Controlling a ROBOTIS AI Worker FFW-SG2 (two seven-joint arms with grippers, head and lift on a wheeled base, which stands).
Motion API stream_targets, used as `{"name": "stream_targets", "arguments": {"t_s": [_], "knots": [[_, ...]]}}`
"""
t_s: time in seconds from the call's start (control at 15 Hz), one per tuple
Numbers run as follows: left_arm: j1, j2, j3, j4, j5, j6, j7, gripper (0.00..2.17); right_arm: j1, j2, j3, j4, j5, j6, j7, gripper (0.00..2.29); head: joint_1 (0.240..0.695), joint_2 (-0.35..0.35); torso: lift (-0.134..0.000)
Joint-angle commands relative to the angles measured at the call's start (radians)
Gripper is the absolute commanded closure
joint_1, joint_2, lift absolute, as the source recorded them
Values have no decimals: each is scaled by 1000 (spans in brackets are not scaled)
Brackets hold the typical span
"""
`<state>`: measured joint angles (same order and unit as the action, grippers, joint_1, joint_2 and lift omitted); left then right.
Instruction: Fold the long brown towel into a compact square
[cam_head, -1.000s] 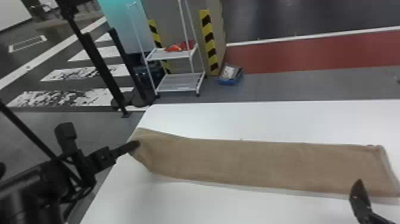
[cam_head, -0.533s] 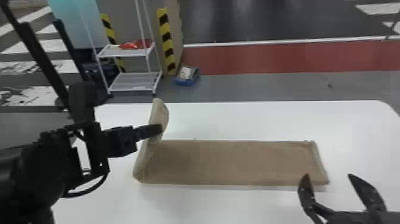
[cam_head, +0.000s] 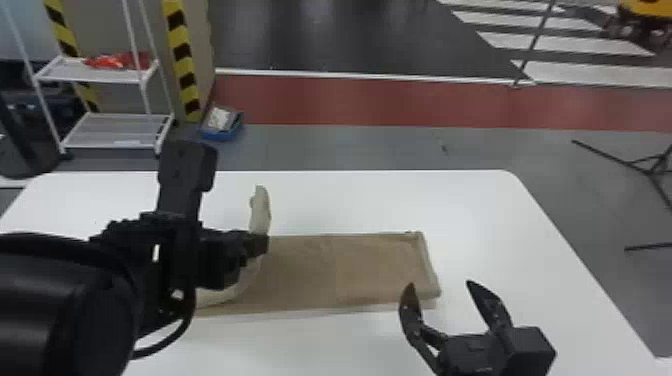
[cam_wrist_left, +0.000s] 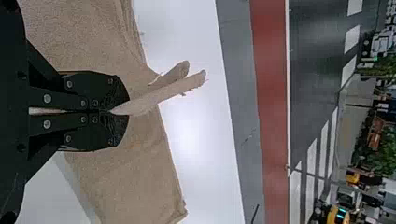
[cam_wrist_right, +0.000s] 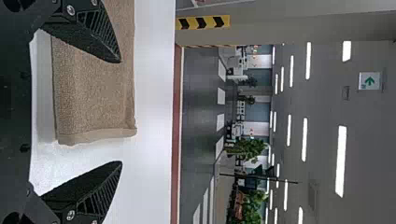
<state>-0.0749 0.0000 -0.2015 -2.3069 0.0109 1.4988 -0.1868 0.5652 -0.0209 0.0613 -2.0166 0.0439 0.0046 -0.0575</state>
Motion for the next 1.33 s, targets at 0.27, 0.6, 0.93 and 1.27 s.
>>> {"name": "stream_targets", "arguments": {"t_s": [0.27,0.6,0.93,1.27], "knots": [[37,-3,-105,54,-16,-73,52,33,-13,-1,17,6,-2,7,-2,113,695,-181,-126],[213,-3,172,17,61,-401,37,22,-76,4,81,19,19,105,5,113,695,-147,-126],[452,-3,528,115,225,-990,-26,19,-300,2,230,193,27,231,36,113,695,158,-126],[492,-3,577,291,253,-1334,-97,19,-360,12,278,265,62,323,62,124,695,345,-126]]}}
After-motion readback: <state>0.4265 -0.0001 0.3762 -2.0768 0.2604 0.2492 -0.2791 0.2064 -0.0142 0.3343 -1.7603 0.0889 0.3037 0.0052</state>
